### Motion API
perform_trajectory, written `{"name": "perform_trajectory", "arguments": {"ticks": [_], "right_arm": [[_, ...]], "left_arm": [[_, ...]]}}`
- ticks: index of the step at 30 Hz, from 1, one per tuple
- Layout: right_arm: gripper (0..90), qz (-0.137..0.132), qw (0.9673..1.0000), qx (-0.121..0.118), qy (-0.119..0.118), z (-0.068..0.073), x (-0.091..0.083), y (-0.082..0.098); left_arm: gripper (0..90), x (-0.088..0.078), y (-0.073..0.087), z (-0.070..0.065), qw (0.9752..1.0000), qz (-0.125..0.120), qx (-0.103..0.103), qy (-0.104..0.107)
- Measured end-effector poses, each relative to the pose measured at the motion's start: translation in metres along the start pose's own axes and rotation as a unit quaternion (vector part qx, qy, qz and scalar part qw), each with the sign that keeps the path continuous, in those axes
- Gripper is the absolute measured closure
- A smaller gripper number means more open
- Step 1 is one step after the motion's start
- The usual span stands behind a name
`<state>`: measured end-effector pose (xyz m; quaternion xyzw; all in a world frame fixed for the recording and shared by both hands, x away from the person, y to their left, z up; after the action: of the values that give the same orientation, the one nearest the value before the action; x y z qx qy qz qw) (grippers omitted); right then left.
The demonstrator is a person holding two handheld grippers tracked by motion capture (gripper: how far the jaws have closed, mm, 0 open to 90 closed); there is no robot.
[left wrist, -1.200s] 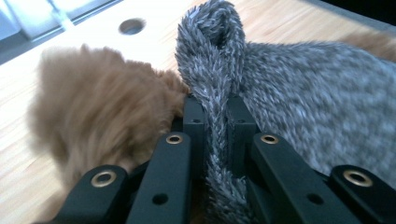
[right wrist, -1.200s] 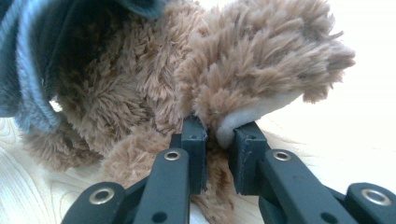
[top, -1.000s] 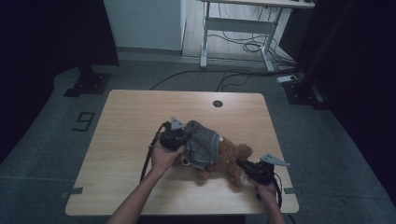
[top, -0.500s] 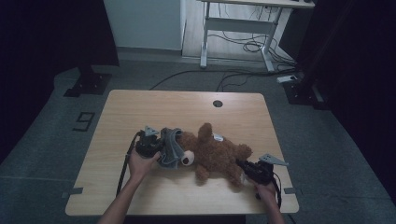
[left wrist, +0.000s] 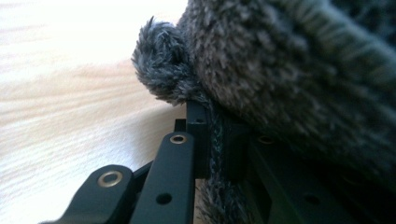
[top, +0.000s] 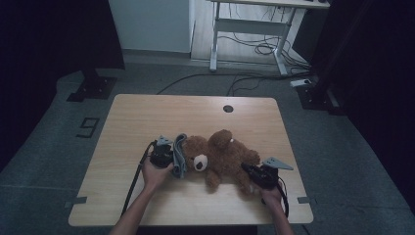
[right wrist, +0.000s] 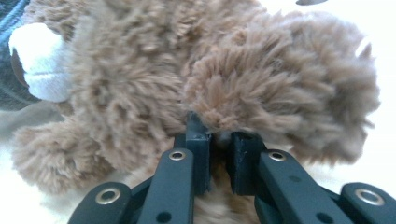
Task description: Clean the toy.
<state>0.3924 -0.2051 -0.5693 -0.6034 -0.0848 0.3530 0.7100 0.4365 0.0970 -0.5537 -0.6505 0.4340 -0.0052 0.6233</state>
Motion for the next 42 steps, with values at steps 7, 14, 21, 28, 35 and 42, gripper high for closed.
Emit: {"name": "perform_trajectory", "arguments": {"ticks": [7,14,21,28,35,42], "right_arm": [[80.8,-0.028,0.999,-0.024,0.026,-0.013,0.019,-0.022],[80.4,-0.028,0.999,-0.026,0.024,-0.024,0.024,-0.019],[79.4,-0.021,0.9992,-0.029,0.015,-0.024,0.016,-0.011],[78.9,-0.024,0.9989,-0.04,0.009,-0.022,0.014,-0.011],[78.7,-0.026,0.9988,-0.042,0.009,-0.023,0.012,-0.01],[77.5,-0.029,0.9989,-0.035,0.007,-0.024,0.009,-0.01]], "left_arm": [[83.3,0.002,-0.029,0.001,0.9997,-0.017,0.018,0.003],[82.3,-0.001,-0.013,0.015,0.9999,0.005,0.012,-0.008],[80.5,-0.027,-0.04,0.013,0.9991,-0.034,0.025,-0.011],[79.0,-0.02,-0.1,-0.008,0.9963,-0.063,0.058,0.007],[78.0,0.03,-0.123,-0.03,0.9975,-0.019,0.066,0.017],[79.8,0.047,-0.085,-0.024,0.9984,0.021,0.051,0.011]]}}
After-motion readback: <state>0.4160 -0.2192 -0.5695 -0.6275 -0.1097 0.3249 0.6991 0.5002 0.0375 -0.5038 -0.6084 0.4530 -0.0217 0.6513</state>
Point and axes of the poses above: each handheld gripper's, and its own axes: x roughly forward along the jaws, y roughly out of its underside, z roughly to its left, the point moved 7 cm from there along x, roughly forward along the jaws, and after that the axes turned 5 degrees about -z, right-handed, at the moved point
